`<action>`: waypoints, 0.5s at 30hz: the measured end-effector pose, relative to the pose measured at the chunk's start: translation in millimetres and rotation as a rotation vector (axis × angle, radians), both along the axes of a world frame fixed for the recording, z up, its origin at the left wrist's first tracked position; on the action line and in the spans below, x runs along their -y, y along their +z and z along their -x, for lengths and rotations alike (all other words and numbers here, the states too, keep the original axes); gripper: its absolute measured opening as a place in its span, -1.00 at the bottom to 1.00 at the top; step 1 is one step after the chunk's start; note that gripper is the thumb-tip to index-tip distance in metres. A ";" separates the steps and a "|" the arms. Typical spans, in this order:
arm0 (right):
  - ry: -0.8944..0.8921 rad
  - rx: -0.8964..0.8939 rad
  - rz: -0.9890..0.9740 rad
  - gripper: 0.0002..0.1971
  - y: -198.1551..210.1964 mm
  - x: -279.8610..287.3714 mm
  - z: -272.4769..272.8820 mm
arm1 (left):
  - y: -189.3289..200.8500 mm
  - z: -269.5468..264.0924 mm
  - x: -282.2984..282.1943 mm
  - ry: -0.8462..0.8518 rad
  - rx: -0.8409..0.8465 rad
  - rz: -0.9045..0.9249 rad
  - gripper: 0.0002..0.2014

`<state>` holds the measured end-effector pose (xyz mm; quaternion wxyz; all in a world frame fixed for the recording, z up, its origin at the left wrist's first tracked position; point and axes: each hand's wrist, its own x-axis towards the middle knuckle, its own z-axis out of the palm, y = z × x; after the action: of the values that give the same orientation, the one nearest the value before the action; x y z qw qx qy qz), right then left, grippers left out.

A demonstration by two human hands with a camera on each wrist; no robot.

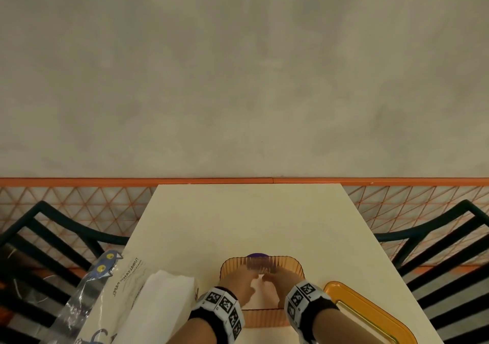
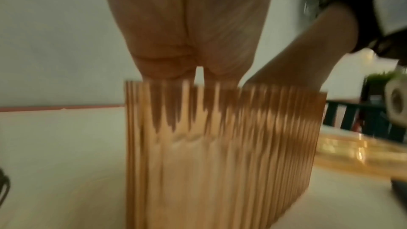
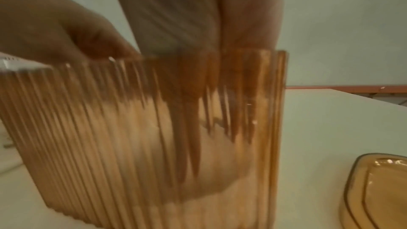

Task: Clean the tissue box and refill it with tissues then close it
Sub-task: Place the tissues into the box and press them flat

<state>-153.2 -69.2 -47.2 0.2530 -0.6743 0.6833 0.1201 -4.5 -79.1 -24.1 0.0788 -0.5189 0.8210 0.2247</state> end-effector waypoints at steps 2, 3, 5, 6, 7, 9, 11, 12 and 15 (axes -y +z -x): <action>0.056 -0.014 0.067 -0.40 10.5 -2.4 0.3 | 9.1 -9.9 -3.5 0.064 -0.162 0.160 -0.70; 0.052 0.001 0.109 -0.33 12.8 -2.4 4.2 | 13.8 -20.0 -5.1 0.113 -0.182 0.236 -0.72; 0.019 0.050 0.225 -0.34 18.8 -7.0 10.3 | 16.2 -47.5 -7.6 0.231 -0.219 0.312 -0.74; -0.008 0.050 0.267 -0.40 20.4 -10.1 15.4 | 16.6 -63.1 -10.0 0.293 -0.203 0.312 -0.75; -0.033 0.038 0.305 -0.47 22.0 -14.0 20.2 | 14.1 -78.1 -13.3 0.361 -0.168 0.315 -0.75; -0.098 0.062 0.388 -0.55 25.3 -25.3 29.3 | 6.8 -105.1 -22.1 0.481 -0.049 0.287 -0.70; -0.167 0.075 0.421 -0.54 23.0 -34.3 33.1 | -1.7 -123.8 -30.8 0.576 0.070 0.206 -0.56; -0.201 0.072 0.407 -0.51 22.5 -39.3 32.3 | -6.4 -128.9 -35.1 0.606 0.095 0.169 -0.48; -0.320 0.106 0.347 -0.42 14.4 -47.8 26.1 | -17.4 -133.6 -44.1 0.619 0.143 0.120 -0.30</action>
<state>-179.2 -21.4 -32.8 0.1849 -0.5962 0.7775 -0.0763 129.1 -35.0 -41.6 0.0335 -0.7623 0.6283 0.1520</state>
